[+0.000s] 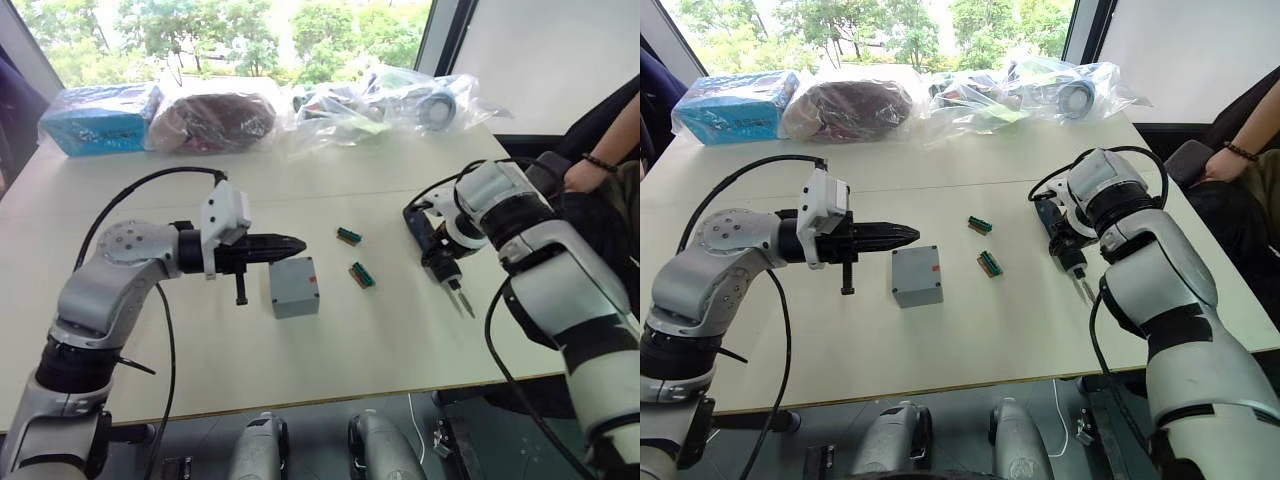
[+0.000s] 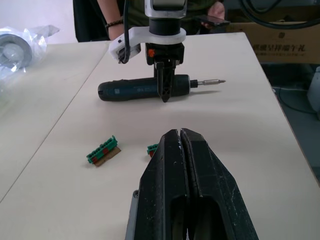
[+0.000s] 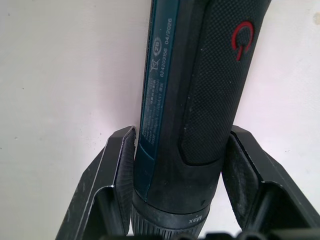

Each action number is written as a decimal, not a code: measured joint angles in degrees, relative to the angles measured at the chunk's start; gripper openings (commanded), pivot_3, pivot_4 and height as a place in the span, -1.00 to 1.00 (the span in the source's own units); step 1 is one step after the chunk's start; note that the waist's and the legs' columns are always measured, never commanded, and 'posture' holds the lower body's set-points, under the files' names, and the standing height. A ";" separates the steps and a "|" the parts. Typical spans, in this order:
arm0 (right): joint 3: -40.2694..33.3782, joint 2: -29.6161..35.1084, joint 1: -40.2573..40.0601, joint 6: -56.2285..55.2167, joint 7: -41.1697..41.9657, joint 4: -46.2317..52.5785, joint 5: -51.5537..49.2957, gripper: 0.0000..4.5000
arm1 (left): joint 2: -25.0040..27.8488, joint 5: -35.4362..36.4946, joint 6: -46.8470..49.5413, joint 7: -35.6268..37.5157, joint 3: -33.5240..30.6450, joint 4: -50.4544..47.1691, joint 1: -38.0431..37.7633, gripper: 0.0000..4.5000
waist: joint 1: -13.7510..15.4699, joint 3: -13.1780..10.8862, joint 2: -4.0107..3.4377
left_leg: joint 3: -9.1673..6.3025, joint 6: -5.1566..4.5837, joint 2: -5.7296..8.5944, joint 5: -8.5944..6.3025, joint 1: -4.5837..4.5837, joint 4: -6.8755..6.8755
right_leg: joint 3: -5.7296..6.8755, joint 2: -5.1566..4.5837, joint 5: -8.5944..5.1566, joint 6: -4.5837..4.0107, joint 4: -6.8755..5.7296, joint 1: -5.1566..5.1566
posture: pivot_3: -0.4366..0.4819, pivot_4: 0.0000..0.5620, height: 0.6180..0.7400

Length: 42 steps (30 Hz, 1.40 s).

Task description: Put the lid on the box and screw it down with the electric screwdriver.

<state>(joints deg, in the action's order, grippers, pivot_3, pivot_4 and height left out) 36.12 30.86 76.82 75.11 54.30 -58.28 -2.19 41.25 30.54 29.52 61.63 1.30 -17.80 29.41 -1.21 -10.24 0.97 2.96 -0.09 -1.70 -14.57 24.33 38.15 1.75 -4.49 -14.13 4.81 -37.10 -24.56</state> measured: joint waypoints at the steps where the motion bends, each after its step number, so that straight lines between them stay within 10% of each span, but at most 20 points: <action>1: -0.55 0.04 -0.02 -0.72 -0.38 0.03 0.42 -0.15 | 0.46 -0.03 -0.05 0.20 0.00 0.00 -0.04 -1.00 | -0.02 -0.01 -0.02 | 0.00 0.00 0.00 0.00 0.00 0.00 | -0.01 0.00 0.00 0.00 0.00 -0.01 | -0.05 -0.47 1.00; 11: -18.29 2.99 -10.79 -22.67 -5.56 37.39 -2.48 -0.15 | 3.69 -3.35 -3.17 2.74 0.29 2.44 -1.68 -1.00 | 0.22 -0.26 -0.41 | 0.01 0.01 -0.02 0.00 0.18 -0.16 | -0.05 0.04 0.00 0.00 -0.01 -0.30 | -0.05 -0.47 1.00; 20: -37.60 -14.43 -22.32 -36.93 -16.68 64.23 -15.05 -0.15 | 3.32 -7.72 -6.80 4.82 3.03 8.42 -3.43 -1.00 | 1.12 -0.23 -0.35 | 0.01 0.06 0.01 0.03 0.16 -0.03 | 0.06 -0.09 0.00 0.01 0.01 -0.10 | -0.05 -0.47 1.00; 42: -30.86 -19.49 -41.77 -39.47 -19.39 73.41 -21.65 -0.15 | -3.22 -11.30 -9.26 5.88 6.85 18.17 -1.79 -1.00 | 0.54 -0.22 -0.33 | -0.04 0.06 0.04 0.04 0.09 0.01 | 0.05 -0.07 0.04 0.07 -0.03 -0.05 | -0.05 -0.47 1.00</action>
<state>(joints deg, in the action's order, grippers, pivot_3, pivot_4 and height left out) 5.27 11.36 35.05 35.65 34.91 15.12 -23.84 38.02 19.24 20.26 67.51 8.15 0.37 27.62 -0.67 -10.46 0.64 2.92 -0.04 -1.66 -14.54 24.42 38.16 1.79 -4.55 -14.10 4.88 -37.12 -24.61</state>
